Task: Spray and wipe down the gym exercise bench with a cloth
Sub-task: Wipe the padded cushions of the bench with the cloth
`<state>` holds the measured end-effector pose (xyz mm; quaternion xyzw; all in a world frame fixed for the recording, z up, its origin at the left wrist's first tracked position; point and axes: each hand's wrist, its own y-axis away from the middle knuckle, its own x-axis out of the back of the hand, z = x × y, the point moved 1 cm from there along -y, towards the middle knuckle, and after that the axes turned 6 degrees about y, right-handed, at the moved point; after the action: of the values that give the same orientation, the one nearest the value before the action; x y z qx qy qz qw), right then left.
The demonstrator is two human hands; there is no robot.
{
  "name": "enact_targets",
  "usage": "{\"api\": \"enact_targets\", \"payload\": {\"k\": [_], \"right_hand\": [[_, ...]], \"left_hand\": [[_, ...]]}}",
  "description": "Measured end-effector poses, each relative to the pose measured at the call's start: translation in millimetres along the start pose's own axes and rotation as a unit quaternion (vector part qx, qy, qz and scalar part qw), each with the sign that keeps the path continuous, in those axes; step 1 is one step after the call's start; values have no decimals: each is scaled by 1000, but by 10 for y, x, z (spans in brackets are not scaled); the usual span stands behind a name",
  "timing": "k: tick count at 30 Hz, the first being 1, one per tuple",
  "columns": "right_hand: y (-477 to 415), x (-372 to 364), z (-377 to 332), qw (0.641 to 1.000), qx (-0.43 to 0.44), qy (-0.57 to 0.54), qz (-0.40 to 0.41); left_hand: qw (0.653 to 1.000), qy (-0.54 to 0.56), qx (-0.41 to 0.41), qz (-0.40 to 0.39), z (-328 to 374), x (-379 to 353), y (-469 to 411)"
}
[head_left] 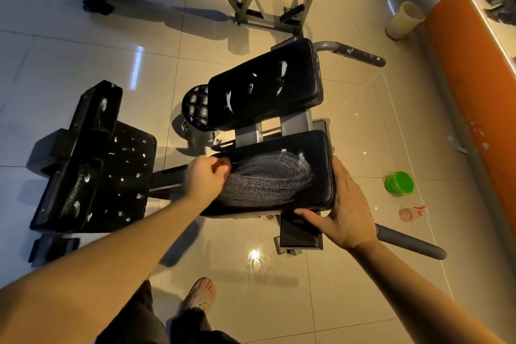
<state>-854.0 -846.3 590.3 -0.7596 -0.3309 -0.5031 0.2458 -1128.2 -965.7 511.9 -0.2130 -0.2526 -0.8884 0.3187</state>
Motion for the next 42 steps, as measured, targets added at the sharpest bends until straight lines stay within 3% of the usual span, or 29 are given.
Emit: {"api": "enact_targets", "payload": {"k": [3,5,7,9,11,13,15,16,18,21,23,25,27,29,31,32,35,38,42], "right_hand": [[-15,30,-44,1000,7,0,4],[-12,47,-75,1000,9,-5,14],[-10,66,-116,1000,13,-15,21],[-15,71,-119,1000,13,-21,16],[-6,61,-91,1000,12,-11,12],[4,49,-52,1000,10,0,14],[10,33,-36,1000,7,3,14],[10,27,-31,1000,5,3,14],[15,23,-38,1000,1,5,12],[17,25,-56,1000,1,4,17],[13,32,-68,1000,0,-3,16],[8,35,-60,1000,-4,-4,11],[18,28,-39,1000,-9,2,9],[31,17,-32,1000,-9,10,10],[30,7,-19,1000,-14,12,5],[27,4,-10,1000,-18,13,2],[7,22,-38,1000,-15,9,-5],[-13,58,-44,1000,4,-2,4],[-101,93,107,999,6,40,-31]], "left_hand": [[996,70,-52,-6,718,-313,-27],[985,117,-111,-59,1149,-462,198],[966,108,-196,-132,1226,-475,545],[953,88,-254,-139,914,-357,667],[977,60,-187,-78,377,-197,463],[999,17,-41,-5,-62,-47,129],[996,49,74,14,-141,-23,-102],[993,78,86,15,1,-76,-147],[991,124,49,2,452,-254,-120],[984,150,-73,-55,1124,-492,188],[972,127,-163,-112,1201,-523,517],[961,104,-227,-118,940,-411,664],[975,90,-189,-73,446,-250,521],[997,50,-57,-9,-50,-85,205],[998,33,56,16,-198,-30,-46],[997,40,63,23,-62,-82,-108],[993,114,-34,2,759,-408,-101],[977,148,-136,-72,1388,-619,300],[947,116,-272,-128,1011,-464,745]]}}
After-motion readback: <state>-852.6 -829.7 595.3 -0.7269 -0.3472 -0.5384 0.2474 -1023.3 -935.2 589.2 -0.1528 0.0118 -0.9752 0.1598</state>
